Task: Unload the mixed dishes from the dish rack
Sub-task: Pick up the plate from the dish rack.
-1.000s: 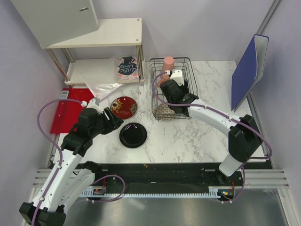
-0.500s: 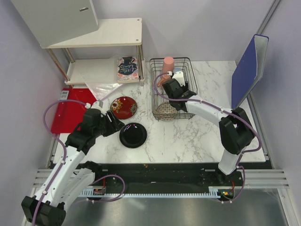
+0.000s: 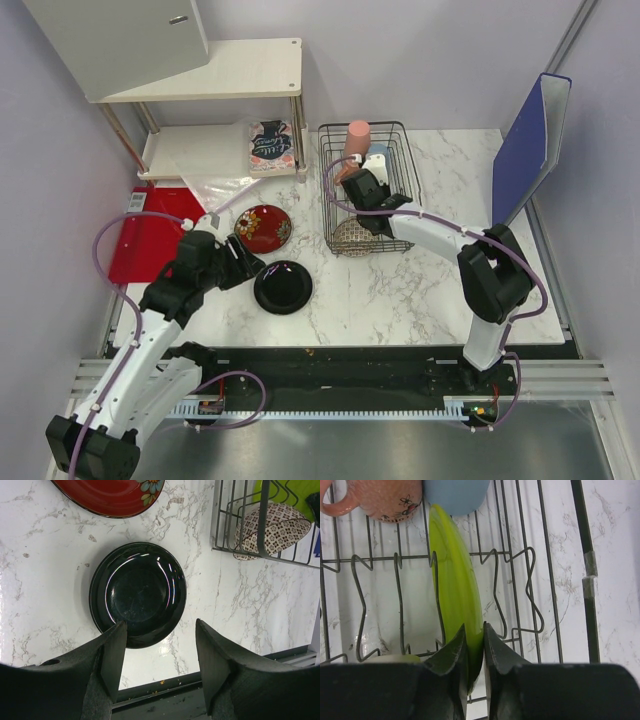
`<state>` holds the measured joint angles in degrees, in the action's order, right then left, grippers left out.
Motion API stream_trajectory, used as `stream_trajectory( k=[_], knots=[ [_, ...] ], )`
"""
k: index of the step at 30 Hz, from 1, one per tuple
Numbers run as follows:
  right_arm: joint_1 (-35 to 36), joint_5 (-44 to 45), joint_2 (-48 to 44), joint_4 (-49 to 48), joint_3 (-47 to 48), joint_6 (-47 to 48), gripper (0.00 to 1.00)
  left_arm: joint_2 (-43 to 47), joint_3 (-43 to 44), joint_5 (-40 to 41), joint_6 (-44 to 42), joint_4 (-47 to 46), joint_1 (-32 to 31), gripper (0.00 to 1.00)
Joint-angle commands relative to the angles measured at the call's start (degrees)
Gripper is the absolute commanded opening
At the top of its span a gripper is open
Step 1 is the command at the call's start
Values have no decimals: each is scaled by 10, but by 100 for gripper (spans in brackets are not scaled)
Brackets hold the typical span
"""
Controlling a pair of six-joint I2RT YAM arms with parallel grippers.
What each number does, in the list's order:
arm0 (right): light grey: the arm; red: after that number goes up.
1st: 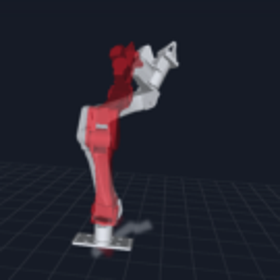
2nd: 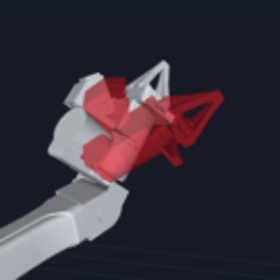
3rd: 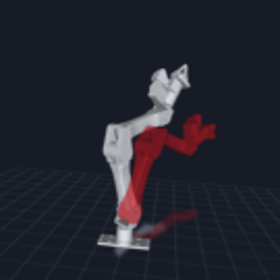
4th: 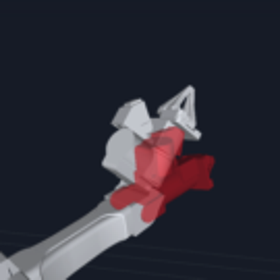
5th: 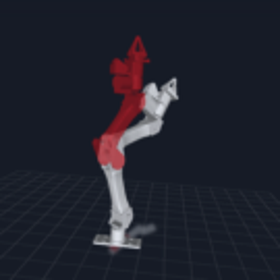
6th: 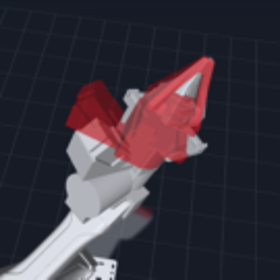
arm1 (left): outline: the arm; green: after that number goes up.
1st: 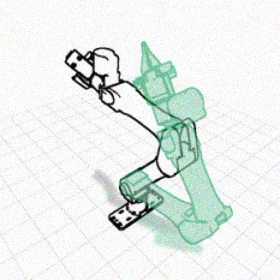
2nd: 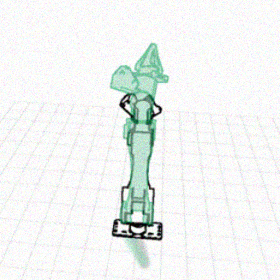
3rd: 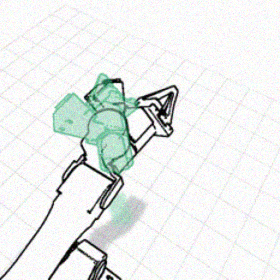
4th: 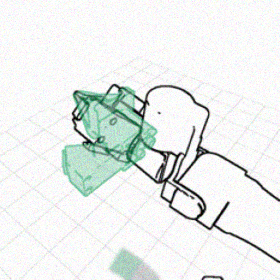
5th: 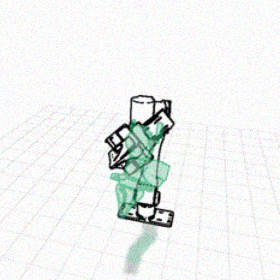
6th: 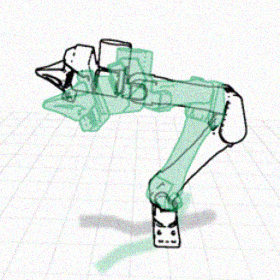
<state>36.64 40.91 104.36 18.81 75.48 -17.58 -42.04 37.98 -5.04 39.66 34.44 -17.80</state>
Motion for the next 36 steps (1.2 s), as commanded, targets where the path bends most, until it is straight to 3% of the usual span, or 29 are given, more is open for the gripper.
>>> stream_trajectory(
  k=[1,6,23,34,36],
  knots=[
    [-1,9,-25,2,21,4,14,-5,-4,-8,-13,-23,-1,64],
    [7,14,-42,9,27,4,0,-5,-5,-10,-11,-24,-2,64],
    [60,47,-143,75,64,16,0,-21,0,-8,-11,-32,-2,64],
    [165,190,-219,143,63,46,0,-34,19,-1,-13,-38,-1,63],
    [166,127,-268,114,24,15,0,-29,22,-1,-13,-39,-1,63]
  ],
)
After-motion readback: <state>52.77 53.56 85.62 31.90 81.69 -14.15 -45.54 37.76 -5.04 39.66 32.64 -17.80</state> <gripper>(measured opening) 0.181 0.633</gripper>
